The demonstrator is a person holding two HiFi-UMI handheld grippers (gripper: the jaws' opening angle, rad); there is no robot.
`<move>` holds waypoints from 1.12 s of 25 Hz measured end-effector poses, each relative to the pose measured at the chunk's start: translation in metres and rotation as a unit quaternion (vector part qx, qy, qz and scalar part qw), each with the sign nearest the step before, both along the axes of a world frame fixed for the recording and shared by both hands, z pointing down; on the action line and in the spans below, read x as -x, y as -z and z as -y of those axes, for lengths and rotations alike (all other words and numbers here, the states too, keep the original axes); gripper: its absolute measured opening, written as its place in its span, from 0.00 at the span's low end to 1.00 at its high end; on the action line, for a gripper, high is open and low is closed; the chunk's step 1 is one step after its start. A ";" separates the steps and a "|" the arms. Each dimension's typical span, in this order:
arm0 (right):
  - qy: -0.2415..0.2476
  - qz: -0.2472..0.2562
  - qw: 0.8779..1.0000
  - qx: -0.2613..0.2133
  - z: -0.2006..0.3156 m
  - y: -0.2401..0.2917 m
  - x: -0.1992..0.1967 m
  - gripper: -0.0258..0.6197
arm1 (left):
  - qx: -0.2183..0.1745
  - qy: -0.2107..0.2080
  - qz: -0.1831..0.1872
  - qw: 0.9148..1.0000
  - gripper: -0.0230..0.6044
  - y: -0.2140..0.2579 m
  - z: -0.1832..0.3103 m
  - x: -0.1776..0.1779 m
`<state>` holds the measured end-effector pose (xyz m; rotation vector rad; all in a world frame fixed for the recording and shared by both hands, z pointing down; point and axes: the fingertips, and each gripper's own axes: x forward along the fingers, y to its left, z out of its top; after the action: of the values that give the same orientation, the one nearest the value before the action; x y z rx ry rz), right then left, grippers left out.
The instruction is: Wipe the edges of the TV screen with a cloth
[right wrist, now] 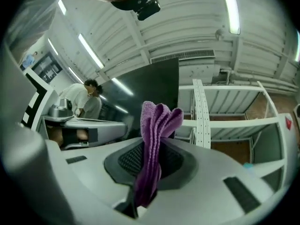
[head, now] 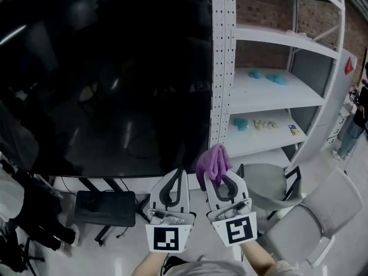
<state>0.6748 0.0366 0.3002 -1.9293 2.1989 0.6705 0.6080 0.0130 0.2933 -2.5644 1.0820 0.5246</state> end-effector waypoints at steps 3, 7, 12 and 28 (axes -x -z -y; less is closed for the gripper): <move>-0.004 -0.003 1.000 0.030 0.000 -0.033 -0.002 0.13 | 0.039 0.009 0.003 0.999 0.06 -0.039 0.002 0.003; 0.006 0.015 0.998 0.053 0.000 -0.070 0.003 0.13 | 0.076 0.015 0.027 0.997 0.06 -0.089 -0.003 0.008; 0.020 -0.014 0.998 0.065 -0.007 -0.090 0.023 0.13 | 0.096 0.024 0.034 0.995 0.06 -0.106 -0.004 0.018; -0.011 -0.035 0.995 0.089 -0.026 -0.104 0.011 0.13 | 0.099 -0.014 0.033 0.994 0.06 -0.103 -0.015 -0.005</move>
<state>0.6639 0.0630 0.4040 -2.0443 2.3569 0.5693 0.6135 0.0284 0.3965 -2.7487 1.1282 0.3513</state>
